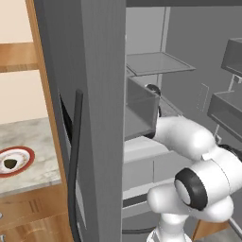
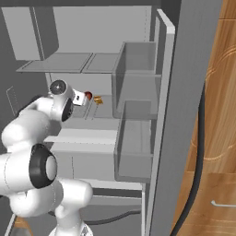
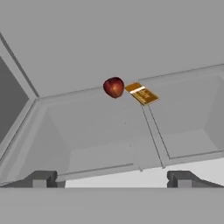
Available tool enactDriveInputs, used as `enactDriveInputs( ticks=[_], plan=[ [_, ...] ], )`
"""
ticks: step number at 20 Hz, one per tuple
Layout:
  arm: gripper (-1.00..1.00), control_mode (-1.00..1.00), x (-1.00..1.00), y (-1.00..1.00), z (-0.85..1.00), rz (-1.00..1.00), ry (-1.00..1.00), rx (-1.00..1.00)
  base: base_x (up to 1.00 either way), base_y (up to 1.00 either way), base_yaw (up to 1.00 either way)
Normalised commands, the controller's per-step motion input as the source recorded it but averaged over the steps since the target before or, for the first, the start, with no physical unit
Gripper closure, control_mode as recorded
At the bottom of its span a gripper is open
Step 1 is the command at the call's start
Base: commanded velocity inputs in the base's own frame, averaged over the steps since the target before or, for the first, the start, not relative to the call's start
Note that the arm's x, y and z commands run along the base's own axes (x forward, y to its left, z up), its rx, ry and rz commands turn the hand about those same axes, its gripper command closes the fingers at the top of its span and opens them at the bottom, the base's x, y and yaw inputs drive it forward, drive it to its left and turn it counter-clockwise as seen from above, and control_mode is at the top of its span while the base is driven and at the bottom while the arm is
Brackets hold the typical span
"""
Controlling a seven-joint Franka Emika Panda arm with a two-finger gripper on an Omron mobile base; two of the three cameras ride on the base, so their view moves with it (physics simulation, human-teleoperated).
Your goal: Pick the kiwi and apple from the fridge and place them on the plate next to the blender to make a fruit smoothie.
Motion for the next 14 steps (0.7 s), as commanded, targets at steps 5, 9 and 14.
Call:
enactDriveInputs(
  ticks=[5,9,14],
  plan=[
    [-1.0,-1.0,0.62,0.1,-0.04,0.0,0.01,0.0,0.0,0.0,0.0],
    [-1.0,-1.0,0.41,0.06,-0.24,0.0,0.0,0.0,0.0,0.0,0.0],
    [-1.0,-1.0,0.47,0.02,-0.14,0.0,0.0,0.0,0.0,0.0,0.0]
  ],
)
